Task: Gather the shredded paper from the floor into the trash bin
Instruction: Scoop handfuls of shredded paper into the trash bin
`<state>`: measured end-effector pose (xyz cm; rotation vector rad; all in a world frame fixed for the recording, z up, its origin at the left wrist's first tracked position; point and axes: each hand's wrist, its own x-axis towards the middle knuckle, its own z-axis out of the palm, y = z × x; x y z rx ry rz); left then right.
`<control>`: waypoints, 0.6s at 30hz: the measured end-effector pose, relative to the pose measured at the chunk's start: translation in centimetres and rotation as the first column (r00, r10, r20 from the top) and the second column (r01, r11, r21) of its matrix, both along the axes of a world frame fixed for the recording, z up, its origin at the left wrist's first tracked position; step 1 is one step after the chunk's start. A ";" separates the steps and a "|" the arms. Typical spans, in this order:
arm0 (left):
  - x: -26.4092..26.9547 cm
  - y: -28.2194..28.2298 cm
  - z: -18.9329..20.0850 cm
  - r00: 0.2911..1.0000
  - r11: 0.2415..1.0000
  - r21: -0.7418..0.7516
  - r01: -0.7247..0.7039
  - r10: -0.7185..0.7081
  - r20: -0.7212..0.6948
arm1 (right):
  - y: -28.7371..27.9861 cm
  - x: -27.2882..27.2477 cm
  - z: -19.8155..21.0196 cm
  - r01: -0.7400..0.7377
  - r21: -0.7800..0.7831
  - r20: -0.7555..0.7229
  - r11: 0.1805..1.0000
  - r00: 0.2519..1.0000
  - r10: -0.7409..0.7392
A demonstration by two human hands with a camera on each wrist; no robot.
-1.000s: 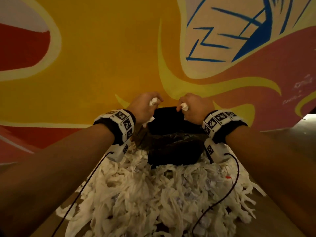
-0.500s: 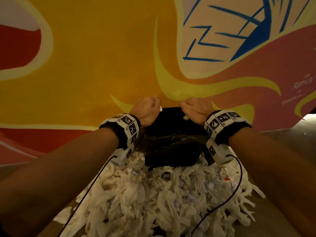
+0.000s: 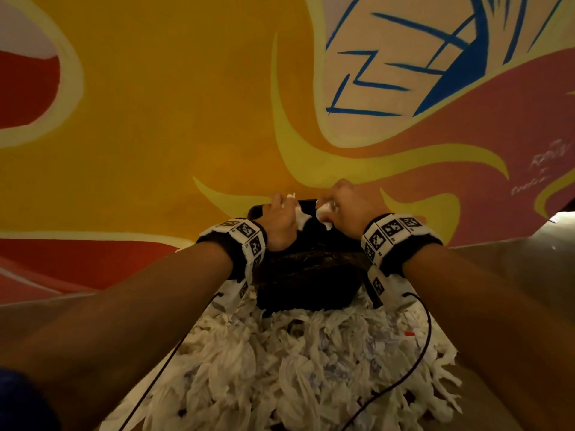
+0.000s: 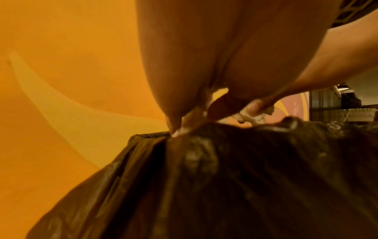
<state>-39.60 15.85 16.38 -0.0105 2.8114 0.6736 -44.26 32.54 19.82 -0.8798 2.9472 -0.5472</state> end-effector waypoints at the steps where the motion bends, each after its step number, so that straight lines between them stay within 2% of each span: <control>1: -0.3 0.2 0.1 0.997 0.998 -0.053 0.044 -0.041 0.062 | 0.0 -0.2 -0.2 -0.012 0.023 0.016 1.000 1.000 0.012; 4: -0.7 0.8 0.1 0.966 0.981 -0.098 0.165 -0.141 0.216 | -0.2 -0.5 -0.8 -0.084 0.198 0.132 0.977 0.990 0.058; 6: -0.7 0.8 0.1 0.958 0.983 -0.099 0.153 -0.123 0.260 | -0.4 -0.6 -1.1 -0.121 0.334 0.212 0.935 0.976 0.051; 8: -0.6 0.6 0.3 0.959 0.985 -0.103 0.137 -0.106 0.262 | -0.4 -0.5 -1.5 -0.139 0.375 0.252 0.917 0.967 0.044; 11: 0.1 -0.1 1.5 0.984 0.995 -0.018 0.102 -0.099 0.147 | -0.4 -0.4 -1.5 -0.169 0.361 0.300 0.917 0.952 0.057; 16: 2.7 -2.9 3.3 0.997 0.978 0.207 0.016 -0.001 -0.075 | -1.1 0.3 -0.8 -0.196 0.174 0.257 0.965 0.955 0.147; 18: 4.4 -5.1 3.8 0.981 0.969 0.245 -0.004 0.052 -0.187 | -2.8 1.1 -0.5 -0.212 0.094 0.211 0.973 0.959 0.189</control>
